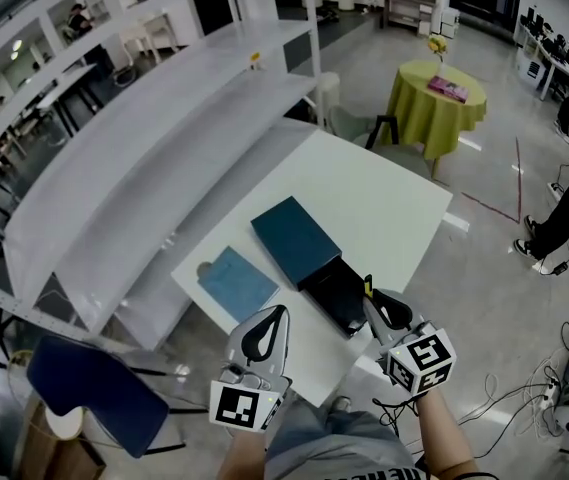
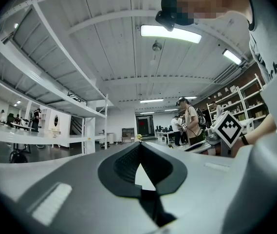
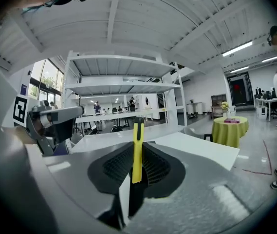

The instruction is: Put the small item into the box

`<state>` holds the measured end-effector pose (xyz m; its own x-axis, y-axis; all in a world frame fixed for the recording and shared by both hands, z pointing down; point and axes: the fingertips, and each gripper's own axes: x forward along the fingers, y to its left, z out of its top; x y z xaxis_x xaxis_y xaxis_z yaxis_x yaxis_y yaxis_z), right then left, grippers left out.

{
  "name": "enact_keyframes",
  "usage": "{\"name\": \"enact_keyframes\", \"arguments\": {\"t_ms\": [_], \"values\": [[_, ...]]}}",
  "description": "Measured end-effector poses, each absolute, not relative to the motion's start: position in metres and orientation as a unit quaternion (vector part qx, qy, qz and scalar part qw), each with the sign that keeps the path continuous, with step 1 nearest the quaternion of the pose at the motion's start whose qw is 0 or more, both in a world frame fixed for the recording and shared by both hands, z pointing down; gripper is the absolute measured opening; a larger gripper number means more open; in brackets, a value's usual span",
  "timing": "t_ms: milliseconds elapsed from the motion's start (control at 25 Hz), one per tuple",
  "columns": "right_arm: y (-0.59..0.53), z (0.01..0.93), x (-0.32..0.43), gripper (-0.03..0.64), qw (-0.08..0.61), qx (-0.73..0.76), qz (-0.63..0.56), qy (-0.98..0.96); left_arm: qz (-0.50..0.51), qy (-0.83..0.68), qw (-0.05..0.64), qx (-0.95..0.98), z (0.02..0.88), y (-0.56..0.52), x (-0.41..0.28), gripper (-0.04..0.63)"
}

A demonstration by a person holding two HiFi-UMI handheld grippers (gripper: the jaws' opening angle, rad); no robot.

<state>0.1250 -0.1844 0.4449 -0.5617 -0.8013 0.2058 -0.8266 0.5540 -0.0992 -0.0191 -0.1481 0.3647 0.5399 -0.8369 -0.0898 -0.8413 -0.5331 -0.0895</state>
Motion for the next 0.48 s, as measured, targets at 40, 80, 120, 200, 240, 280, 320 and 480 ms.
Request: {"name": "enact_keyframes", "arguments": {"t_ms": [40, 80, 120, 200, 240, 280, 320, 480], "values": [[-0.187, 0.450, 0.124, 0.057, 0.077, 0.464, 0.098, -0.877, 0.018, 0.477, 0.060, -0.876, 0.365, -0.150, -0.019, 0.015], [-0.190, 0.455, 0.124, 0.057, 0.084, 0.464, 0.103, -0.876, 0.017, 0.476, 0.059, -0.877, 0.366, -0.152, -0.020, 0.015], [-0.191, 0.459, 0.122, 0.057, 0.092, 0.464, 0.108, -0.874, 0.017, 0.474, 0.059, -0.878, 0.367, -0.154, -0.020, 0.015], [-0.193, 0.469, 0.119, 0.057, 0.109, 0.462, 0.122, -0.872, 0.012, 0.471, 0.057, -0.880, 0.370, -0.157, -0.022, 0.015], [-0.193, 0.473, 0.118, 0.057, 0.118, 0.459, 0.129, -0.871, 0.009, 0.470, 0.055, -0.881, 0.371, -0.158, -0.023, 0.015], [-0.193, 0.477, 0.116, 0.057, 0.127, 0.457, 0.135, -0.870, 0.006, 0.470, 0.052, -0.881, 0.373, -0.160, -0.024, 0.015], [-0.194, 0.481, 0.114, 0.057, 0.134, 0.455, 0.140, -0.869, 0.003, 0.469, 0.050, -0.882, 0.374, -0.161, -0.024, 0.015], [-0.201, 0.499, 0.109, 0.057, 0.154, 0.448, 0.148, -0.868, 0.008, 0.462, 0.045, -0.886, 0.380, -0.165, -0.027, 0.016]]}}
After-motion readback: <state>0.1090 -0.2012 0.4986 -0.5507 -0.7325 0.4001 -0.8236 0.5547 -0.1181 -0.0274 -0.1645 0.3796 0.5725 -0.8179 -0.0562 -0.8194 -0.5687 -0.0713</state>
